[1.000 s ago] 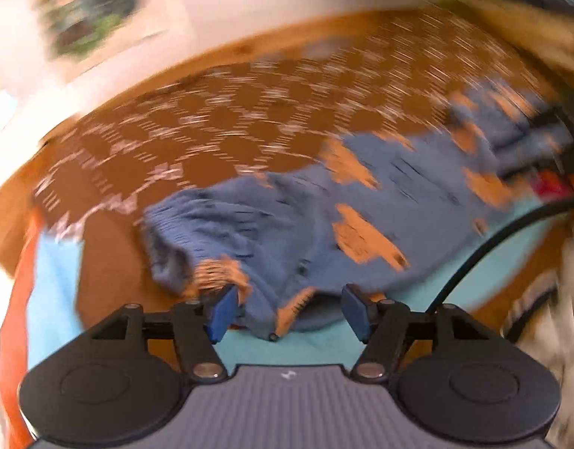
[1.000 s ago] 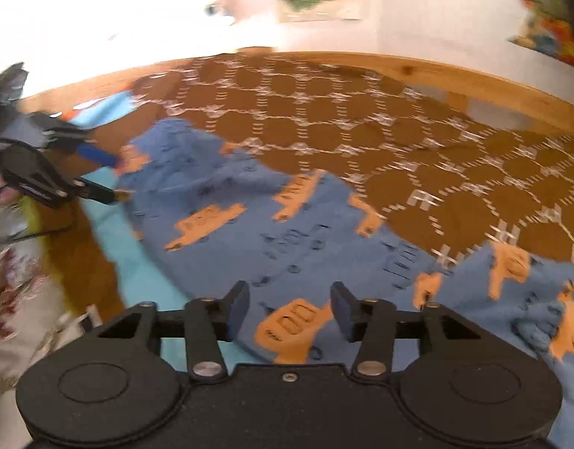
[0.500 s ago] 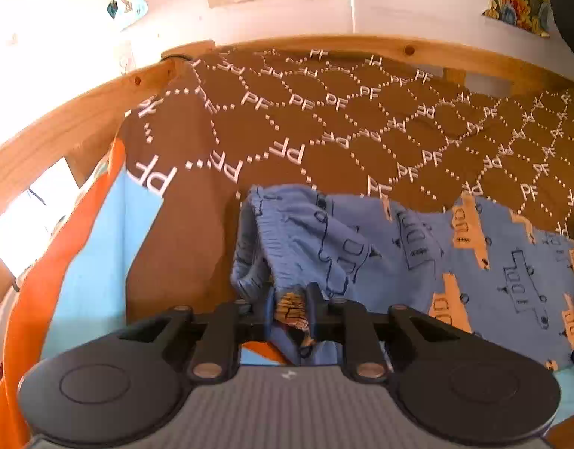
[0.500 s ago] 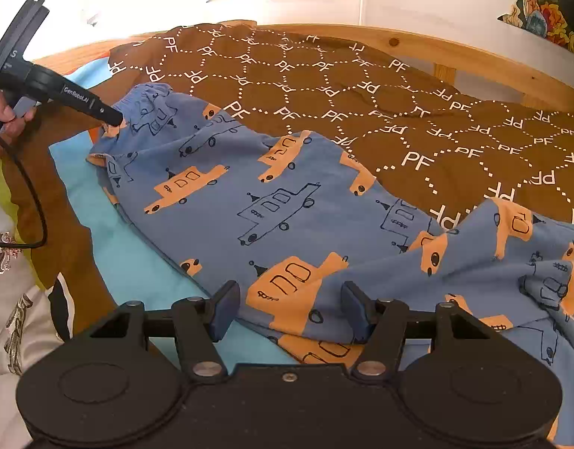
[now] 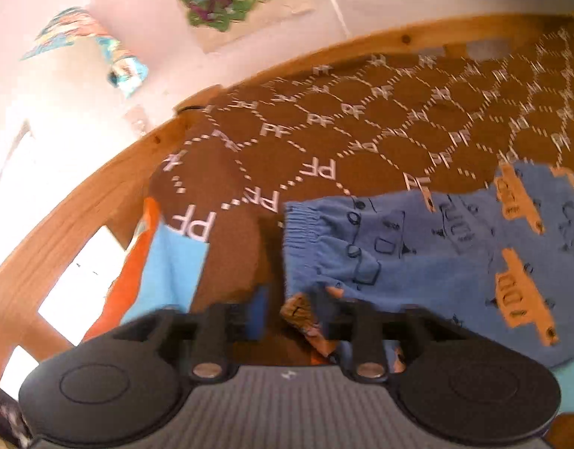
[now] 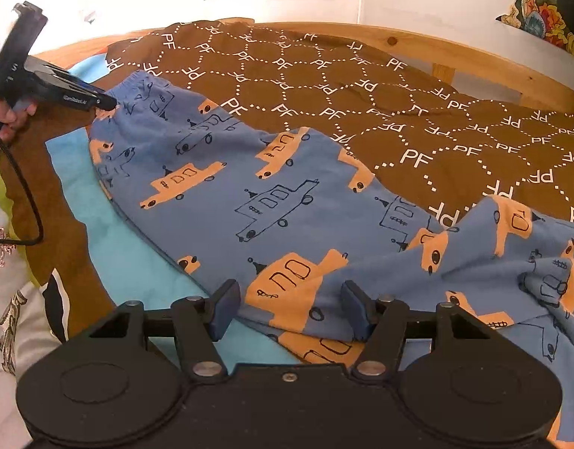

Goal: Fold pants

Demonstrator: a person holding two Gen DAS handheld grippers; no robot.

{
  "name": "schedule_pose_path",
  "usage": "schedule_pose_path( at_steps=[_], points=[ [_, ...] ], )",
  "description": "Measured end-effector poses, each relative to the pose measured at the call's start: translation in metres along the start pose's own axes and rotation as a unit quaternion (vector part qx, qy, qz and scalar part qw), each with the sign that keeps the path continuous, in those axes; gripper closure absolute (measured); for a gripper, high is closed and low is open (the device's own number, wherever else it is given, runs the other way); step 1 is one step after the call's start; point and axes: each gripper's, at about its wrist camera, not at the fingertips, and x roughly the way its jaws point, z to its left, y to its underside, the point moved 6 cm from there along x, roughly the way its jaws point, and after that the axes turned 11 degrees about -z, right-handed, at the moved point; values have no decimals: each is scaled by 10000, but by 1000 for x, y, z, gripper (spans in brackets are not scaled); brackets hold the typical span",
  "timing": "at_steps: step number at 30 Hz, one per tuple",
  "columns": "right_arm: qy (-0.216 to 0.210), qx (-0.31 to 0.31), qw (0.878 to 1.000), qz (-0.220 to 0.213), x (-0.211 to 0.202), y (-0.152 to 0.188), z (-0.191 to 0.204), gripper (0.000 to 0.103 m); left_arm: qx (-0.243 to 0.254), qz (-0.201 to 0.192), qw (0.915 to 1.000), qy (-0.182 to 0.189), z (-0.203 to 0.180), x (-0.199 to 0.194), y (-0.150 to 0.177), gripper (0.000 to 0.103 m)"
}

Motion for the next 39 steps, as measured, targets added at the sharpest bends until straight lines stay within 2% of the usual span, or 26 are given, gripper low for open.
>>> schedule_pose_path(
  at_steps=[3, 5, 7, 9, 11, 13, 14, 15, 17, 19, 20, 21, 23, 24, 26, 28, 31, 33, 35, 36, 37, 39],
  points=[
    [19, 14, 10000, -37, 0, 0, 0, 40, 285, -627, 9976, -111, -14, -23, -14, 41],
    [48, 50, 9999, -77, -1, -1, 0, 40, 545, -900, 9943, 165, -36, -28, -25, 41],
    [87, 68, 9999, -117, -2, -2, -1, 39, 721, -885, 9918, 575, -64, -19, -31, 41],
    [153, 71, 9997, -159, -3, -3, -1, 38, 1009, -766, 9888, 784, -93, 1, -31, 41],
    [219, 79, 9996, -160, -4, -3, -3, 35, 1544, -629, 9841, 613, -113, 28, -22, 45],
    [309, 92, 9994, -140, -6, -4, -7, 34, 2061, -412, 9776, 137, -112, 55, -12, 48],
    [367, 95, 9992, -117, -7, -4, -10, 34, 2083, -408, 9772, 38, -107, 62, -10, 44],
    [416, 111, 9990, -110, -8, -4, -12, 33, 1983, -426, 9792, 39, -101, 66, -10, 31],
    [517, 200, 9984, -86, -15, -5, -20, 31, 1760, -391, 9836, 12, -92, 65, -14, 27],
    [577, 325, 9978, -50, -25, -7, -29, 24, 1702, -380, 9847, 36, -92, 54, -19, 27],
    [605, 410, 9973, -24, -32, -8, -35, 18, 1606, -442, 9860, 74, -93, 42, -22, 22],
    [637, 473, 9968, -12, -39, -9, -40, 13, 1481, -521, 9874, 213, -95, 32, -26, 13],
    [727, 495, 9961, -23, -58, -11, -53, 5, 1161, -688, 9883, 707, -110, 12, -34, 2],
    [822, 455, 9956, -26, -66, -11, -61, 1, 1017, -747, 9871, 984, -120, 2, -38, 0],
    [1134, 425, 9926, -57, -82, -10, -83, 1, 787, -739, 9806, 1634, -147, -15, -47, 0],
    [1490, 609, 9869, -84, -92, -5, -109, 1, 614, -688, 9694, 2276, -177, -31, -53, 0],
    [2050, 1434, 9681, -104, -104, 5, -152, 4, 618, -656, 9494, 3008, -225, -57, -58, 0],
    [2033, 1971, 9589, -189, -111, 12, -172, 12, 718, -733, 9350, 3395, -252, -72, -59, 3],
    [1990, 2462, 9483, -224, -116, 22, -188, 20, 852, -771, 9231, 3671, -270, -82, -58, 11],
    [2007, 2644, 9430, -222, -116, 27, -194, 28, 966, -777, 9164, 3805, -281, -89, -55, 18],
    [2009, 2839, 9373, -206, -116, 32, -198, 32, 1081, -786, 9112, 3897, -289, -93, -52, 22],
    [1971, 3086, 9303, -209, -115, 38, -202, 40, 1399, -794, 9009, 4032, -307, -104, -45, 37]
  ],
)
